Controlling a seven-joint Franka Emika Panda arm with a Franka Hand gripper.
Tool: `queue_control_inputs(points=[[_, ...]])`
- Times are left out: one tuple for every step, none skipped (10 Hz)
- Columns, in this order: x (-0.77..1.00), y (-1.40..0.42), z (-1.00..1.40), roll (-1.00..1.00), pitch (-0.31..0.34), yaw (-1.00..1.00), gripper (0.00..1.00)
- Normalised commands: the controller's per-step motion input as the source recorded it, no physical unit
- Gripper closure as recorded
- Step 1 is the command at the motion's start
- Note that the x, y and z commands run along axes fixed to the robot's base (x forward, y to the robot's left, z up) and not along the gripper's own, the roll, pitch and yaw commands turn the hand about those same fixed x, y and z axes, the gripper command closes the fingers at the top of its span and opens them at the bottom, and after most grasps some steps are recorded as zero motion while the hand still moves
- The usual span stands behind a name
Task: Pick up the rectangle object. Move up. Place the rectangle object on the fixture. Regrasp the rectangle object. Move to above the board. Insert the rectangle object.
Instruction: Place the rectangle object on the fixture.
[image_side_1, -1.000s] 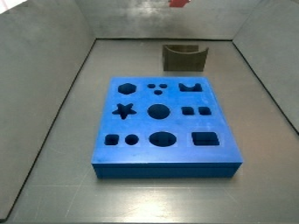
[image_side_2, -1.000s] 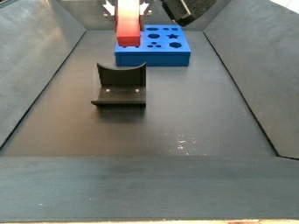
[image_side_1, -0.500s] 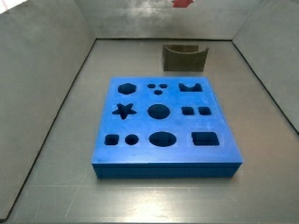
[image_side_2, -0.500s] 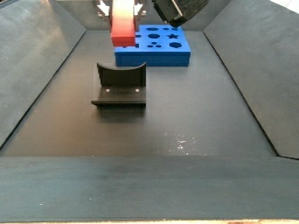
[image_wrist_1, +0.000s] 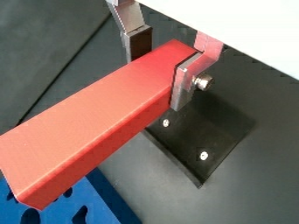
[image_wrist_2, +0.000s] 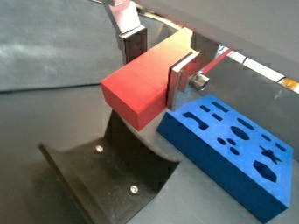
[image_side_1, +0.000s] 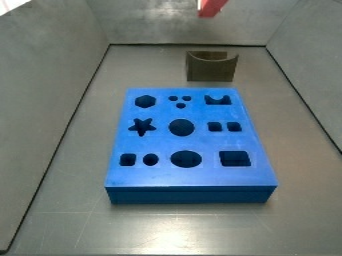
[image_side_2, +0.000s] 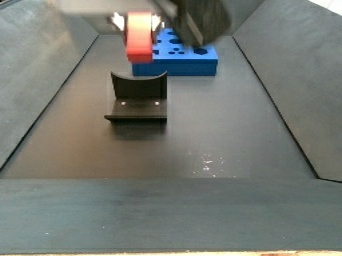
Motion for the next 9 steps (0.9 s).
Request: queue_control_inputs(points=[[0.18,0.1,-1.0,-1.0,0.06,-0.1,1.0],[0.2,0.1,-1.0,-1.0,0.072,-0.1,1.0],[0.23,0.11,-1.0,-1.0,0.084,-0.12,1.0],[0.26,0.12,-1.0,-0.93,0.095,-0.13,1.0],[0.28,0.13,-1.0,-0.78,0.091,-0.13,1.0],[0.32,0.14,-1.0,-0.58,0.08,-0.14,1.0],[0.36,0.14,-0.97,-0.44,0.073,-0.14,1.0],[0.35,0.13,-0.87,-0.34,0.072,-0.14,1.0],[0.33,0.09,-0.65,-0.22,0.061,-0.13,1.0]])
